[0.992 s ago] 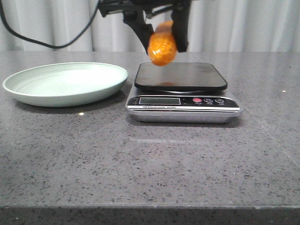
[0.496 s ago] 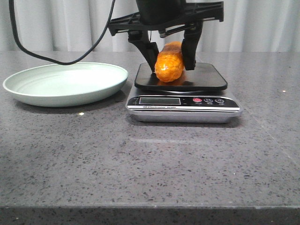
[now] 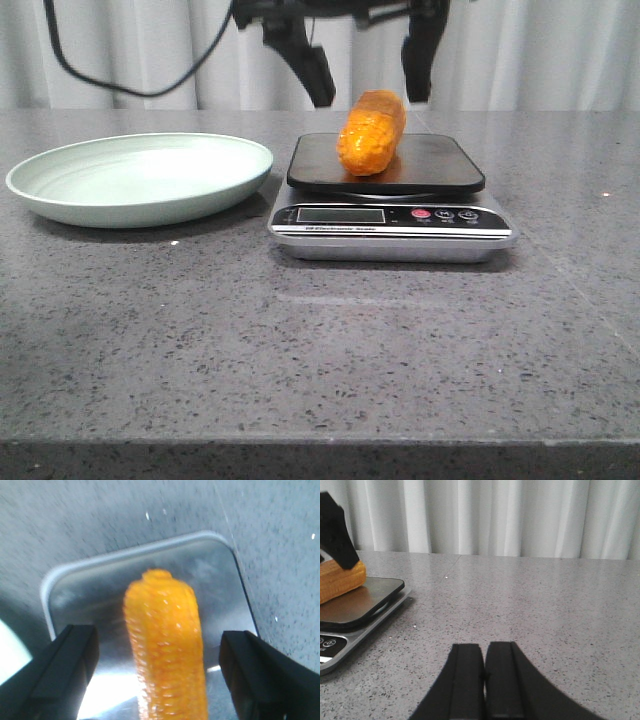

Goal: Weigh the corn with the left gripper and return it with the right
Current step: 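Lower the corn onto the scale pan, open and raise the left gripper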

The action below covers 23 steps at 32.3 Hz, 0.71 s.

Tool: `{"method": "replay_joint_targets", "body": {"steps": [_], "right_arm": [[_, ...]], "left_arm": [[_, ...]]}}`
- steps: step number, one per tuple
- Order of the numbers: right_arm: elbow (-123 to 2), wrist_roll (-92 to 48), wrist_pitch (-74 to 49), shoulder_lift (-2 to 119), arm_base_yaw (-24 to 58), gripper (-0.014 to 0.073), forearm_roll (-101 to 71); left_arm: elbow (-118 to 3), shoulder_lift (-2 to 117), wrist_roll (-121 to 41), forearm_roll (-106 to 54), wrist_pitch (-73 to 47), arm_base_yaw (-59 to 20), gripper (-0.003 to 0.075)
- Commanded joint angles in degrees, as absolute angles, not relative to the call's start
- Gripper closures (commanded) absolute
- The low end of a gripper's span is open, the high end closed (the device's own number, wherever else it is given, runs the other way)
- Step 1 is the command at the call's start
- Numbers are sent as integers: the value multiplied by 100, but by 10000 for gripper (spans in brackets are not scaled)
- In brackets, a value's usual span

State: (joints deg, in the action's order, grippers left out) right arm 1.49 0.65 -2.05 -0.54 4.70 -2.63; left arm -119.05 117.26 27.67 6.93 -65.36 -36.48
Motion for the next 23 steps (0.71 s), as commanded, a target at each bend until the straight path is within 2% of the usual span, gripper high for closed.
{"method": "replay_joint_targets", "body": {"steps": [1, 5, 12, 23], "right_arm": [[115, 58, 279, -162, 426, 421, -282], [115, 58, 279, -162, 426, 421, -282], [115, 58, 279, -162, 426, 421, -282], [115, 58, 279, -162, 426, 421, -282]], "left_arm": [[-12462, 11350, 2648, 998, -6673, -3630, 155], [-12580, 11127, 1722, 1027, -6922, -3690, 176], [-12320, 10281, 1672, 1336, -6712, -3773, 267], [-10597, 8496, 1672, 1370, -5878, -3773, 413]]}}
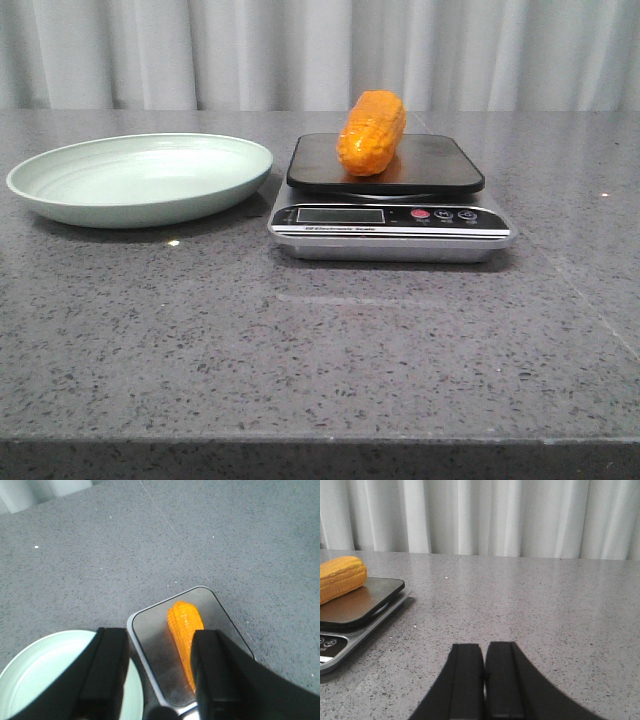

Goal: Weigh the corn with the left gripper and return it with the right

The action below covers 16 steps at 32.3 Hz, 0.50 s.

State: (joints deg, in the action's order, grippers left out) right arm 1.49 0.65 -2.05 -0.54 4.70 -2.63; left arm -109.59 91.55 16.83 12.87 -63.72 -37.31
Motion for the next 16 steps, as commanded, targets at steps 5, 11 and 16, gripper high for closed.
{"method": "replay_joint_targets", "body": {"steps": [5, 11, 16], "right_arm": [[115, 58, 279, -162, 426, 421, -282], [115, 58, 279, -162, 426, 421, -282], [115, 58, 279, -162, 426, 421, -282]], "left_arm": [[-9359, 7561, 1672, 1357, -5260, -3773, 465], [-7662, 6321, 1683, 1298, -4216, -3773, 524], [-6257, 5218, 1683, 1298, -3665, -3773, 573]]}}
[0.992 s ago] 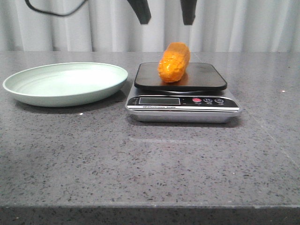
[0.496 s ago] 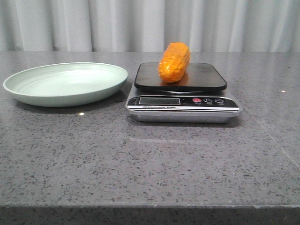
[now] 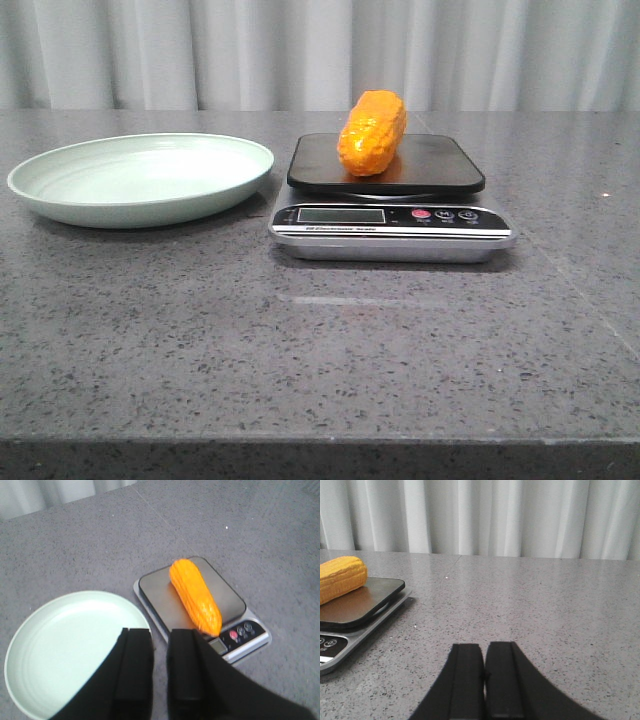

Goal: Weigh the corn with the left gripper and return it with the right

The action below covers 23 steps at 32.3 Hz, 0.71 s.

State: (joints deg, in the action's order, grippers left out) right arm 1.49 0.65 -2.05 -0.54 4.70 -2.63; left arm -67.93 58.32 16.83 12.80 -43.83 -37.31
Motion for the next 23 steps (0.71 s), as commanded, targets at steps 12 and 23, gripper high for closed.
{"method": "replay_joint_targets", "body": {"steps": [12, 23], "right_arm": [[115, 58, 279, -156, 426, 421, -282], [115, 58, 274, -151, 426, 421, -282]], "left_arm": [[-3472, 2390, 1673, 1356, -2107, -3773, 594], [-2525, 857, 1673, 1697, -1743, -3773, 594]]}}
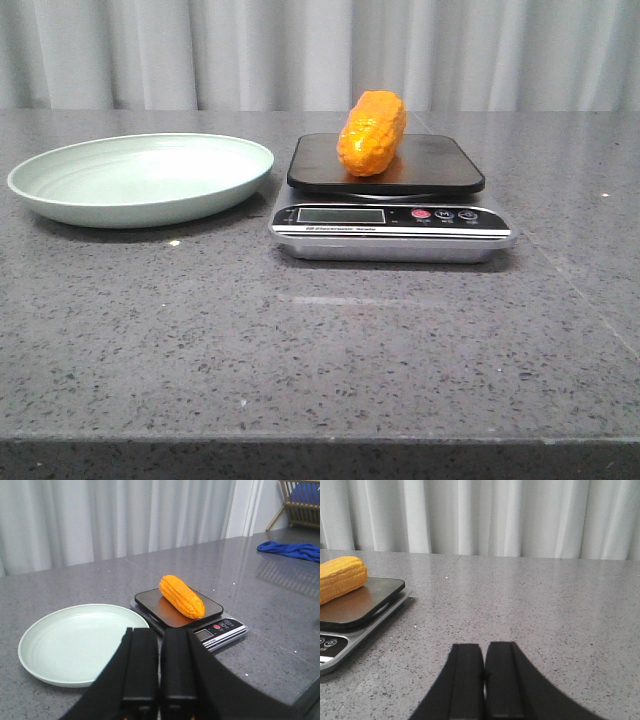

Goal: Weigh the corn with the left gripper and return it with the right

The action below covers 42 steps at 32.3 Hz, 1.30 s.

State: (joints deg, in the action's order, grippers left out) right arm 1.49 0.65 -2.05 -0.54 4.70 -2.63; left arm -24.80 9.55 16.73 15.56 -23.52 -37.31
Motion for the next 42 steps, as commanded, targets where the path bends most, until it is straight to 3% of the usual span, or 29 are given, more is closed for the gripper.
{"method": "replay_joint_targets", "body": {"steps": [1, 14, 20, 31, 42], "right_arm": [[115, 58, 274, -151, 426, 421, -282], [110, 58, 409, -151, 426, 421, -282], [-106, 59, 1286, -151, 433, 421, -297], [-2902, 70, -1679, 1128, 440, 421, -712], [-3512, 78, -1690, 1978, 440, 421, -770]], "left_arm": [[-2488, 818, 1673, 1697, -1655, -3773, 594], [-2470, 779, 1673, 1697, -1639, -3773, 594], [-2470, 779, 1673, 1697, -1639, -3773, 594], [-2470, 779, 1673, 1697, -1639, -3773, 594], [-2470, 779, 1673, 1697, -1639, -3773, 594]]}}
